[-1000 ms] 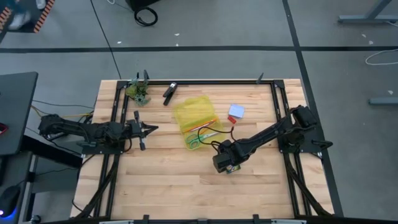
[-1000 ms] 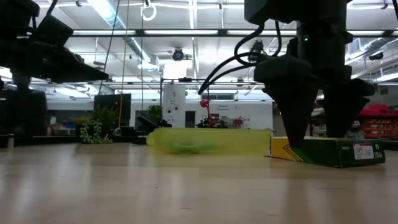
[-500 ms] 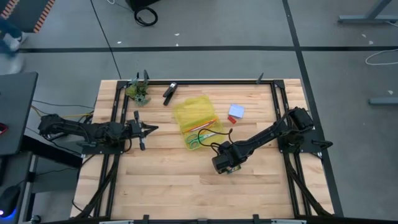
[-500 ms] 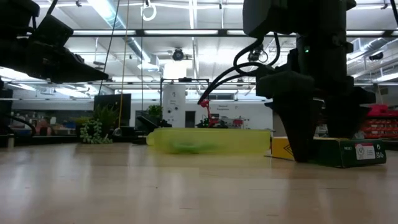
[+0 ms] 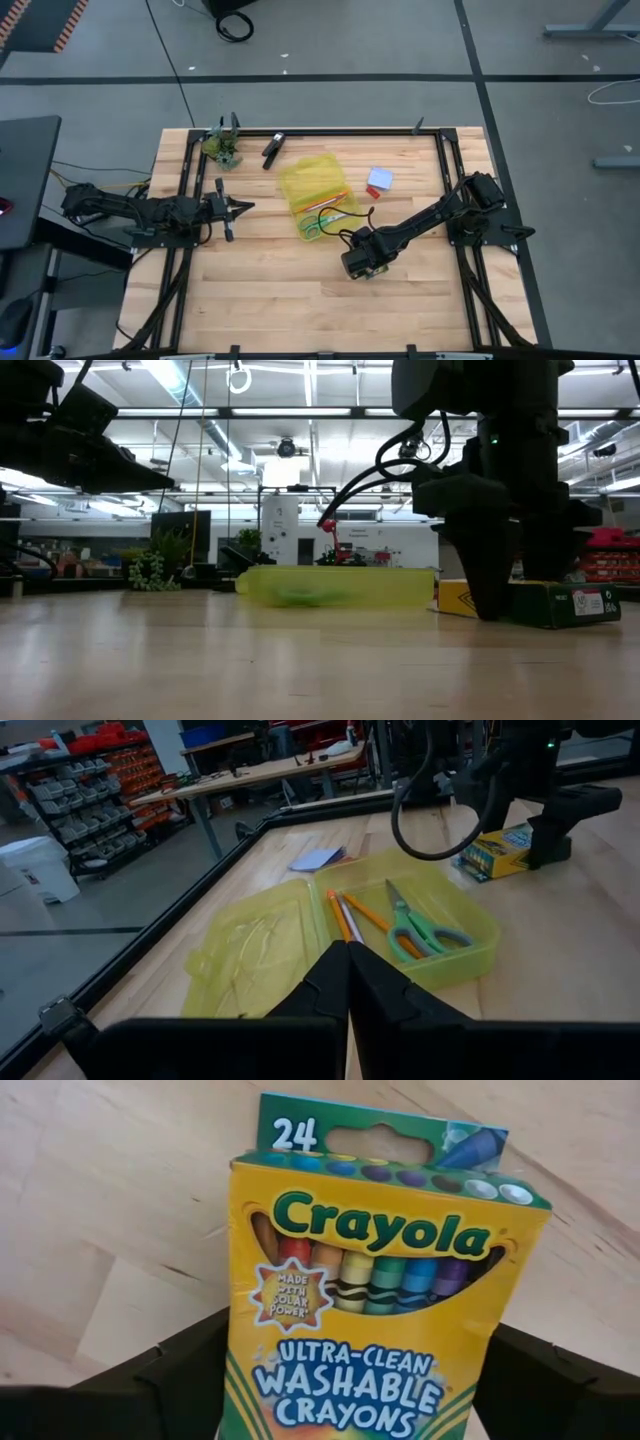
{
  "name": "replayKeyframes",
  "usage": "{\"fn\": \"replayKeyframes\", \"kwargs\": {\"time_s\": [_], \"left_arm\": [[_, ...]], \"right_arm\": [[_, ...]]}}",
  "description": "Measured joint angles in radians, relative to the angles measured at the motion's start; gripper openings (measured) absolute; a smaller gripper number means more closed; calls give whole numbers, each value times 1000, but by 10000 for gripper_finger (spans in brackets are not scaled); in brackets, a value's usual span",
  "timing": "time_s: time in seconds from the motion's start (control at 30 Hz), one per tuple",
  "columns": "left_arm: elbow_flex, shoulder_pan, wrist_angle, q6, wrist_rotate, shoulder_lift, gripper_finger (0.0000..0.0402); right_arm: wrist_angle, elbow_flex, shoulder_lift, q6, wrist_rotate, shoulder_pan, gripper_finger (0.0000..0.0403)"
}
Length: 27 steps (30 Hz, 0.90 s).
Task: Pack school essentials
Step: Put the yellow crayon box into the yellow supply box
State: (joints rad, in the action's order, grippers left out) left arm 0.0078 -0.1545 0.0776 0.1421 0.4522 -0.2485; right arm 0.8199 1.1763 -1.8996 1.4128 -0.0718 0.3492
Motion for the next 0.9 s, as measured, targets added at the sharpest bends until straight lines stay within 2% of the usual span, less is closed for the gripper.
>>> {"fn": "replayKeyframes", "kwargs": {"time_s": [0.27,0.47,0.73,0.9], "left_arm": [[0,0,0,0,0,0,19],[0,0,0,0,0,0,10],[0,0,0,0,0,0,19],[0,0,0,1,0,0,13]], "right_arm": [[8,4,1,-33,-2,-11,344],[16,6,4,-53,-2,-33,343],[14,7,8,-104,92,-67,343],[12,13,23,-128,107,-81,343]]}}
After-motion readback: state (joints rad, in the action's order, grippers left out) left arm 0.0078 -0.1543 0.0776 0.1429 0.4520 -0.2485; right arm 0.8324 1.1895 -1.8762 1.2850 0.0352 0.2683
